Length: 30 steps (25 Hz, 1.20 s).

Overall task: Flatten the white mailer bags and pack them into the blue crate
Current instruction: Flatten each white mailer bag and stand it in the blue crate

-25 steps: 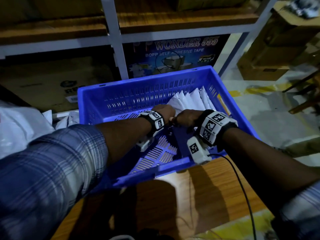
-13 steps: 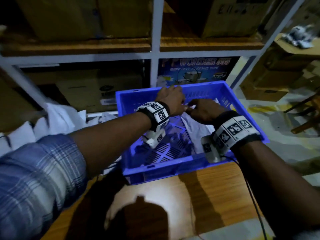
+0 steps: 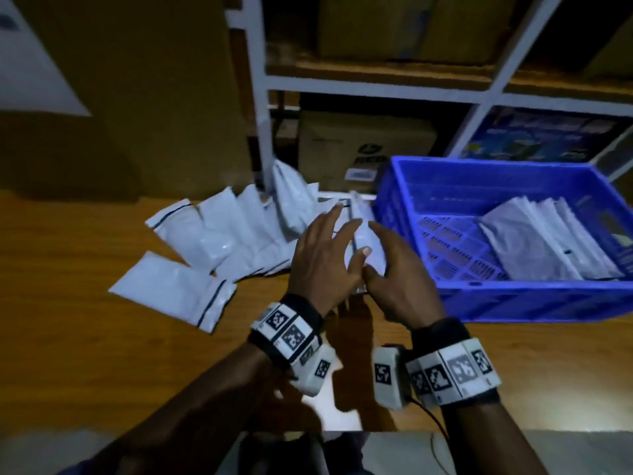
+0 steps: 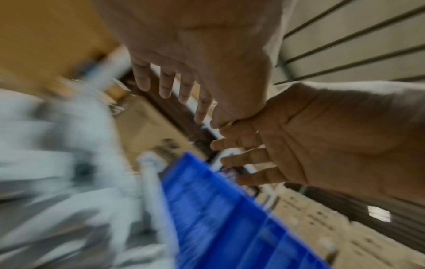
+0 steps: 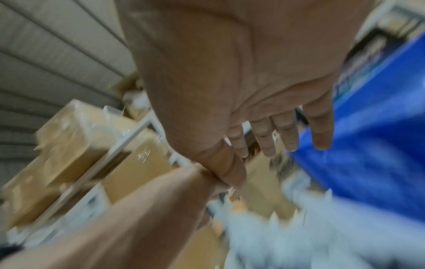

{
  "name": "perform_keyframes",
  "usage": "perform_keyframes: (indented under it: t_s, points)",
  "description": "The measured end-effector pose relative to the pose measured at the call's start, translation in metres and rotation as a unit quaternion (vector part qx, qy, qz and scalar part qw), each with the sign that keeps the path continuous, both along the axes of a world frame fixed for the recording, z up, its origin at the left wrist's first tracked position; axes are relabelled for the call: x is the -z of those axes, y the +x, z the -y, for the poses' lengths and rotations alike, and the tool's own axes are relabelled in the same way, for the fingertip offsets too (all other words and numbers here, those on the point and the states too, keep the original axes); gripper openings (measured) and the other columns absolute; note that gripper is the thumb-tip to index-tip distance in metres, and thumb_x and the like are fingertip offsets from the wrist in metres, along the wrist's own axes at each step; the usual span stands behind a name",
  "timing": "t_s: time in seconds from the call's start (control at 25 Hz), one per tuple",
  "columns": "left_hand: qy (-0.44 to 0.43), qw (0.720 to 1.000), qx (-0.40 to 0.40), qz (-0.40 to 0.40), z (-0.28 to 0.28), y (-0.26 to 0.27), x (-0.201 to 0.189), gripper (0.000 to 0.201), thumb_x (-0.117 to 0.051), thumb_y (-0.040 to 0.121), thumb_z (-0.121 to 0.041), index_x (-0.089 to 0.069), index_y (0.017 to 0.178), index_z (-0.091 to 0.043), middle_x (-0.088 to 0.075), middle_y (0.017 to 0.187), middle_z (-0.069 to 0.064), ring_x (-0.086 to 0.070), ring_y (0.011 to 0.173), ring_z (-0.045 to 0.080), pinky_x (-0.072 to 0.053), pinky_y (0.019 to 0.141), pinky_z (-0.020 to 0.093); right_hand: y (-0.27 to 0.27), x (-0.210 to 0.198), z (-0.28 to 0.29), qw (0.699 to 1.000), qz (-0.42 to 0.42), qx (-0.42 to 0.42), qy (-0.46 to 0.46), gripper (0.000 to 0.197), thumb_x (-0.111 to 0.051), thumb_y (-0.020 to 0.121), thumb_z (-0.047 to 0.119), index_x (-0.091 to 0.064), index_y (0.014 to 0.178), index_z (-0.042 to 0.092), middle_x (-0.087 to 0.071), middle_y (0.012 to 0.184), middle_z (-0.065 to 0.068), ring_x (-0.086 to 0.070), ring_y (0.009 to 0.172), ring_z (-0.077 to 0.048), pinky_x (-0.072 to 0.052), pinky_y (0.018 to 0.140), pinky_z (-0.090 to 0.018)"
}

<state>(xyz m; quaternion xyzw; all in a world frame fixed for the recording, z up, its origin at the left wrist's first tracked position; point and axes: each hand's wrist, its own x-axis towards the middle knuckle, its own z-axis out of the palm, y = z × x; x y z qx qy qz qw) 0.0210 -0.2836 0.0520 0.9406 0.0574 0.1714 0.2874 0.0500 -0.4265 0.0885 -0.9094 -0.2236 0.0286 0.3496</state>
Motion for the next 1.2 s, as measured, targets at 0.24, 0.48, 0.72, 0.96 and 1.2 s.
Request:
perform_keyframes:
  t_s: [0.24, 0.48, 0.72, 0.96, 1.2]
  points:
    - [0.011, 0.994, -0.049, -0.101, -0.087, -0.071, 0.041, 0.053, -0.058, 0.096, -0.04, -0.046, 0.146, -0.031, -0.028, 0.162, 0.001, -0.026, 0.147, 0.026, -0.03, 0.116, 0.046, -0.041, 0.057, -0.078, 0.991, -0.093, -0.072, -0.06, 0.064, -0.055, 0.094, 0.037, -0.03, 0.152, 0.029, -0.033, 0.157, 0.002, -0.033, 0.142, -0.018, -0.036, 0.112, -0.042]
    - [0.057, 0.989, -0.048, -0.127, -0.135, -0.023, 0.039, 0.058, -0.056, 0.098, -0.037, -0.039, 0.152, -0.027, -0.023, 0.164, 0.004, -0.023, 0.149, 0.027, -0.025, 0.119, 0.044, 0.007, 0.073, -0.143, 0.993, -0.062, -0.05, -0.091, 0.059, -0.051, 0.098, 0.037, -0.03, 0.151, 0.021, -0.029, 0.158, -0.006, -0.028, 0.144, -0.025, -0.031, 0.115, -0.042]
    - [0.111, 0.985, -0.038, -0.127, -0.155, 0.044, 0.028, 0.061, -0.06, 0.096, -0.028, -0.036, 0.152, -0.026, -0.028, 0.162, 0.006, -0.027, 0.147, 0.028, -0.026, 0.116, 0.042, 0.089, 0.076, -0.164, 0.983, -0.044, 0.024, -0.176, 0.079, -0.054, 0.092, 0.035, -0.013, 0.156, 0.015, -0.012, 0.163, -0.012, -0.01, 0.149, -0.032, -0.019, 0.119, -0.047]
    - [0.159, 0.975, -0.01, -0.154, -0.157, 0.081, 0.02, 0.062, -0.055, 0.099, -0.031, -0.031, 0.155, -0.024, -0.024, 0.163, 0.007, -0.027, 0.147, 0.027, -0.024, 0.119, 0.041, 0.129, 0.11, -0.16, 0.957, -0.128, -0.03, -0.258, 0.099, -0.065, 0.089, 0.032, 0.008, 0.156, 0.024, -0.024, 0.157, -0.016, -0.031, 0.141, -0.037, -0.032, 0.111, -0.052]
    - [0.226, 0.959, 0.041, -0.168, -0.15, 0.092, 0.019, 0.079, -0.067, 0.09, -0.038, -0.025, 0.156, -0.028, -0.022, 0.164, 0.006, -0.024, 0.148, 0.026, -0.026, 0.118, 0.042, 0.119, 0.088, -0.137, 0.976, -0.078, -0.037, -0.199, 0.083, -0.054, 0.09, 0.006, -0.007, 0.156, 0.023, -0.06, 0.128, -0.019, -0.06, 0.111, -0.035, -0.049, 0.095, -0.048]
